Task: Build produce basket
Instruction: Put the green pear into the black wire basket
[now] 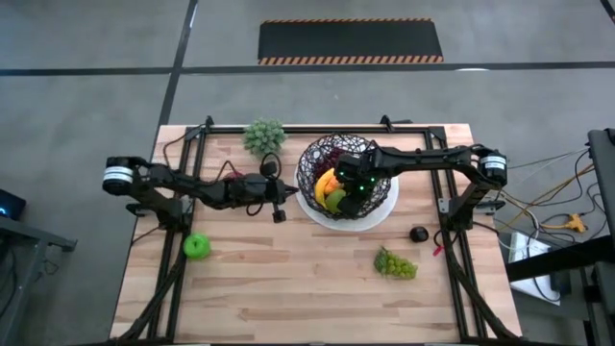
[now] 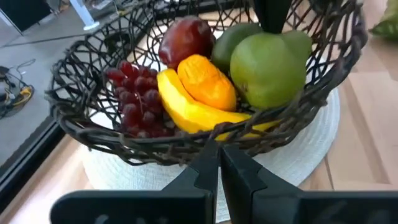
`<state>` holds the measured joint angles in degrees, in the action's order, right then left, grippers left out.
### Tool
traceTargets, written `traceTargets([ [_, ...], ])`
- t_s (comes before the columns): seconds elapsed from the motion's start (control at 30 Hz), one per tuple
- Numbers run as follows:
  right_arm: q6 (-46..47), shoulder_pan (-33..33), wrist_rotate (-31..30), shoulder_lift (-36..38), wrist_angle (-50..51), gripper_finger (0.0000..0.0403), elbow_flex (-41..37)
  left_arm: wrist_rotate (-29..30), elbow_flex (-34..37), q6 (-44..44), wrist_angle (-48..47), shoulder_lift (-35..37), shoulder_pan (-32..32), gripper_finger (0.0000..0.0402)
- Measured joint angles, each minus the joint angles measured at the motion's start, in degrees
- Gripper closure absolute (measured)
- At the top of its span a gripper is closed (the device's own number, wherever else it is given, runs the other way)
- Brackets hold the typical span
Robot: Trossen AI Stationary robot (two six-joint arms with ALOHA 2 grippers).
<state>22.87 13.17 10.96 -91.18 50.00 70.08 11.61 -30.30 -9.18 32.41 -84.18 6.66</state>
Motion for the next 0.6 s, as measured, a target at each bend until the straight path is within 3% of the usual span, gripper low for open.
traceTargets([
  [0.6, -0.18, 0.11, 0.94, 2.56, -7.26, 0.0394, 0.02, -3.42, -3.22, 0.03, -0.05, -3.43, 0.01, 0.04],
])
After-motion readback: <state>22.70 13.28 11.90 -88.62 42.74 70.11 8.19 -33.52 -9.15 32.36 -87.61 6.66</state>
